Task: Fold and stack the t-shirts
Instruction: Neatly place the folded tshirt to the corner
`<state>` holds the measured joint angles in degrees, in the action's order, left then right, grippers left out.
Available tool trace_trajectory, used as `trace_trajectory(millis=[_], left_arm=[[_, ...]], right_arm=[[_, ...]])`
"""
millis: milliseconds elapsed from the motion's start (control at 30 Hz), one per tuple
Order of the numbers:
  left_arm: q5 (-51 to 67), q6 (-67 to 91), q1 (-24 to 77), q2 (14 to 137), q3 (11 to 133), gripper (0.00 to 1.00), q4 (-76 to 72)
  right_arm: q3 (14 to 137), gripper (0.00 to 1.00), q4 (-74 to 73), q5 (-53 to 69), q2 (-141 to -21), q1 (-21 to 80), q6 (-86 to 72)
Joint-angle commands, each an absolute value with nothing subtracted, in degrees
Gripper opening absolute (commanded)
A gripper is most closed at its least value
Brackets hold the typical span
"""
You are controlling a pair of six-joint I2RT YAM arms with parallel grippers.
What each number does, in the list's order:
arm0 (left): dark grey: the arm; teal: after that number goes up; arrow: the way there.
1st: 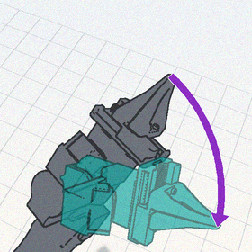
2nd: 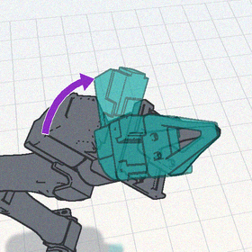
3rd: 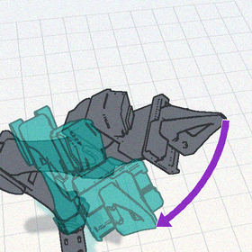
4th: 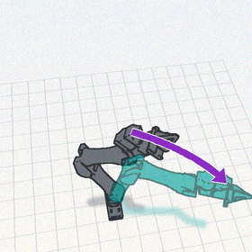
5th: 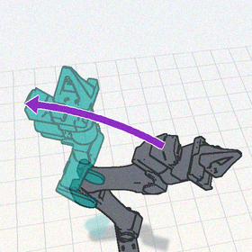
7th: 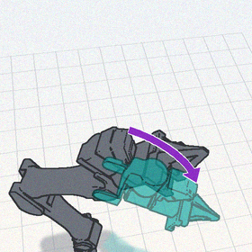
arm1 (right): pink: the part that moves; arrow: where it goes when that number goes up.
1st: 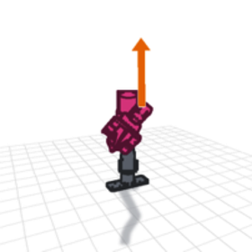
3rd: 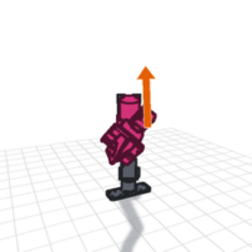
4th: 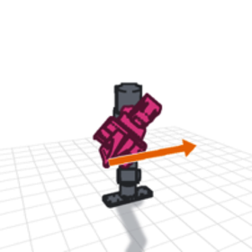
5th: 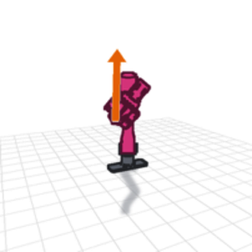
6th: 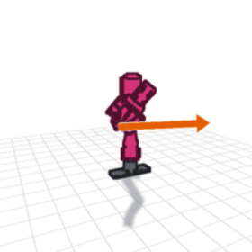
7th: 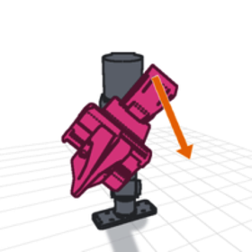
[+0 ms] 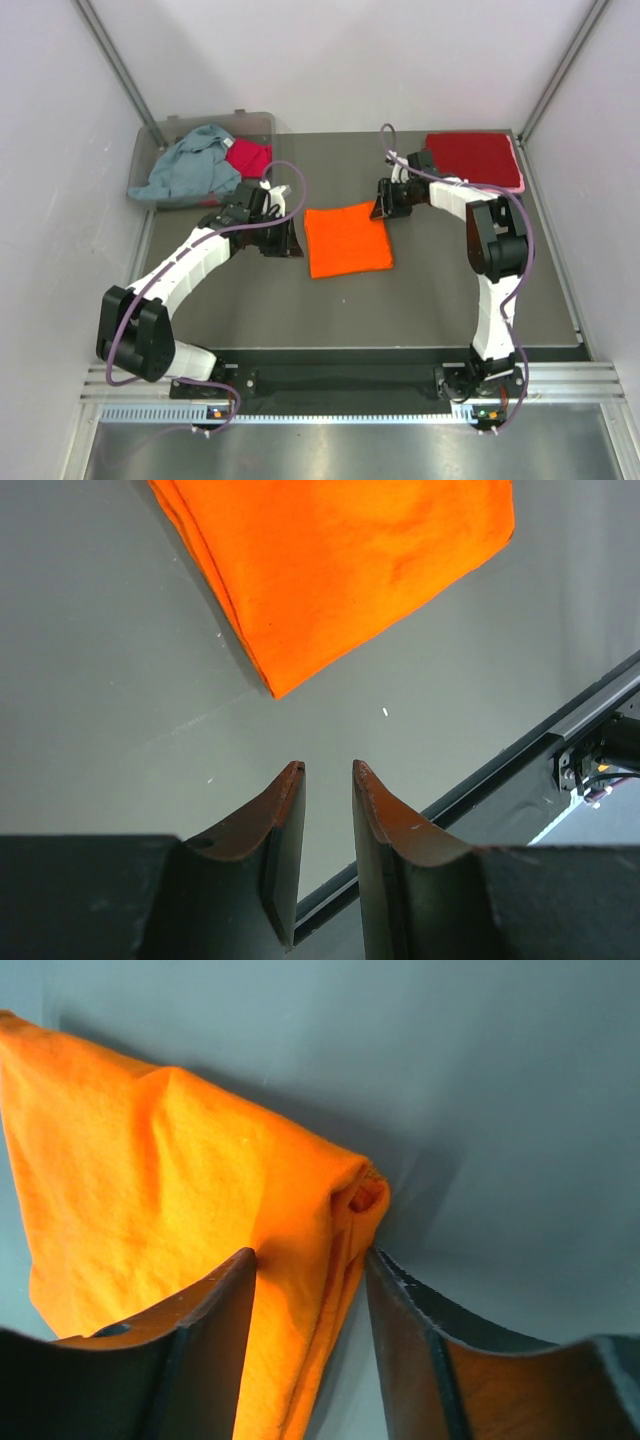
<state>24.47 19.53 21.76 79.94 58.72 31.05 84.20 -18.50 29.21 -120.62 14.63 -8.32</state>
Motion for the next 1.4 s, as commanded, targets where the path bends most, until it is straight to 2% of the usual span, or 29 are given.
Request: trace_trajectory(millis=[0,233,333,367,433,833,967,1367], left_arm=[[25.49,18.98,21.36,78.14,58.71,0.31,29.97],[24.96,18.90,21.36,77.70,58.62,0.31,29.62],[25.22,18.90,21.27,77.87,58.45,0.31,29.79],[25.22,18.81,21.27,77.87,58.36,0.31,29.79],[25.22,18.81,21.18,77.87,58.27,0.31,29.80],[25.13,19.07,21.27,77.70,58.36,0.30,29.97],[25.14,18.99,21.27,77.34,57.83,0.30,29.53],[24.17,19.07,21.27,77.96,57.39,0.30,30.06]], right_arm=[[83.85,0.47,-20.40,29.70,-121.73,15.38,-6.42],[83.76,0.37,-19.25,31.82,-122.52,15.38,-7.56],[83.94,0.17,-19.51,31.38,-121.73,15.47,-7.03],[83.85,0.06,-19.42,31.38,-121.29,15.38,-6.94],[83.50,0.00,-19.16,31.38,-119.27,15.38,-6.68],[82.26,0.00,-24.51,17.41,-104.51,15.38,-4.23],[87.71,0.00,-30.92,11.00,-105.20,15.38,-0.71],[101.77,0.00,-38.06,-5.16,-109.07,14.77,7.37]])
